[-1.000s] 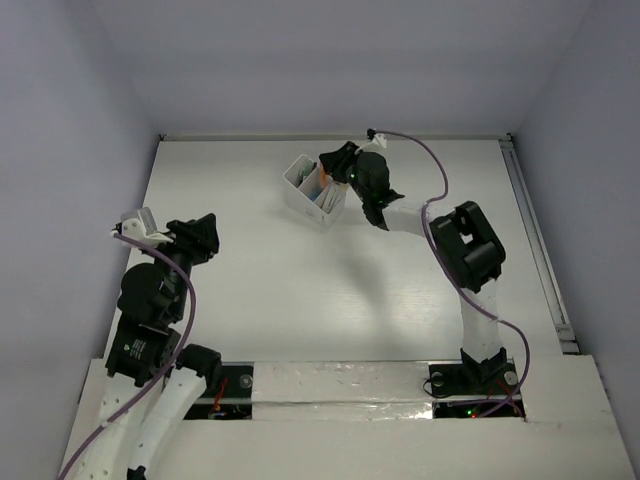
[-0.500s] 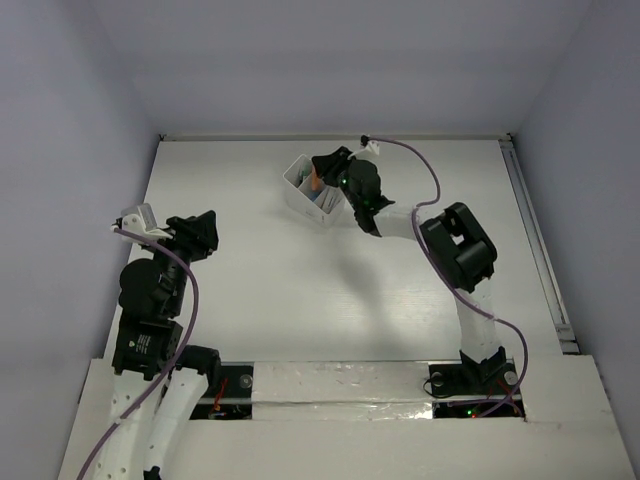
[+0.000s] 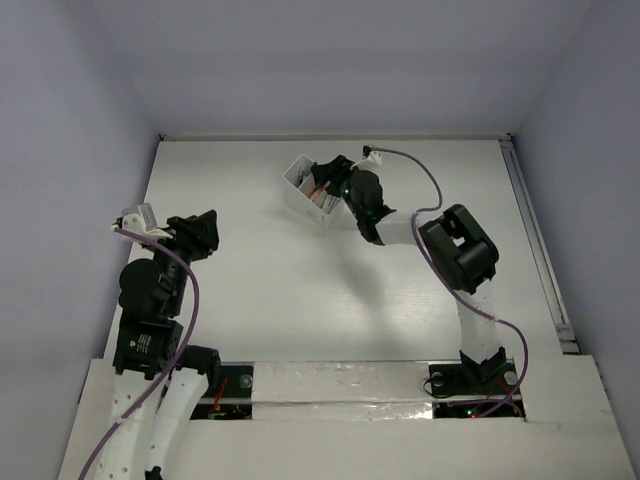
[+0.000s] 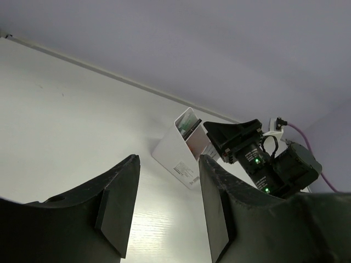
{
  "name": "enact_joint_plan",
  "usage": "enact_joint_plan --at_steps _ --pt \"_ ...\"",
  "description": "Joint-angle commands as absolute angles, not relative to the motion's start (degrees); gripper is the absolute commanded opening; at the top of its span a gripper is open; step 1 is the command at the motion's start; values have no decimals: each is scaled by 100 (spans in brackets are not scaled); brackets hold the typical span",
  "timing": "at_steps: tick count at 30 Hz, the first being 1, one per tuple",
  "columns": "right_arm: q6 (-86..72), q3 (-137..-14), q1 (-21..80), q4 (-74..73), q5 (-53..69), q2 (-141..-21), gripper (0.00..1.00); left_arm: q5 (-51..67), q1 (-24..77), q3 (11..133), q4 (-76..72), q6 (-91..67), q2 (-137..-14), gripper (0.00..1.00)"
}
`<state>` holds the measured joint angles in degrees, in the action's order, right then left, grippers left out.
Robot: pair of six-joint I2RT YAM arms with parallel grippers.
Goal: Sort the stationery into containers
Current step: Place the stationery in the storage box, then reset both arms
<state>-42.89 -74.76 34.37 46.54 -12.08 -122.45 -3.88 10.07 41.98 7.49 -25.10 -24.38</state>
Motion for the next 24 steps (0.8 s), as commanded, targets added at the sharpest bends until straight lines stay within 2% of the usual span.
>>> enact_joint_plan --at_steps 1,8,11,12,13,18,20,24 --pt "-4157 -7296 3516 5317 -1310 -11708 64 -325 976 4166 439 -2461 -2470 44" --pt "-3903 -7146 3516 5195 -888 -11163 64 -281 923 4166 422 -2435 -2487 53" --pt "-3753 -6962 3516 5054 -765 -10733 41 -168 923 4140 396 -2391 -2487 60" --pt "-3622 -6891 3516 4906 -730 -10444 26 -150 923 4140 387 -2373 -2496 63" --pt "-3560 -6734 3516 4817 -703 -10285 0 -115 923 4131 378 -2373 -2513 64" --pt "-2868 -5864 3516 4317 -877 -8950 0 298 870 4113 255 -2364 -2663 68" --pt "-2499 -5399 3516 4079 -1132 -8019 0 474 809 4096 168 -2338 -2707 70" --pt "-2145 -4862 3516 3290 -2736 -6524 3 834 694 4043 35 -2329 -2663 72"
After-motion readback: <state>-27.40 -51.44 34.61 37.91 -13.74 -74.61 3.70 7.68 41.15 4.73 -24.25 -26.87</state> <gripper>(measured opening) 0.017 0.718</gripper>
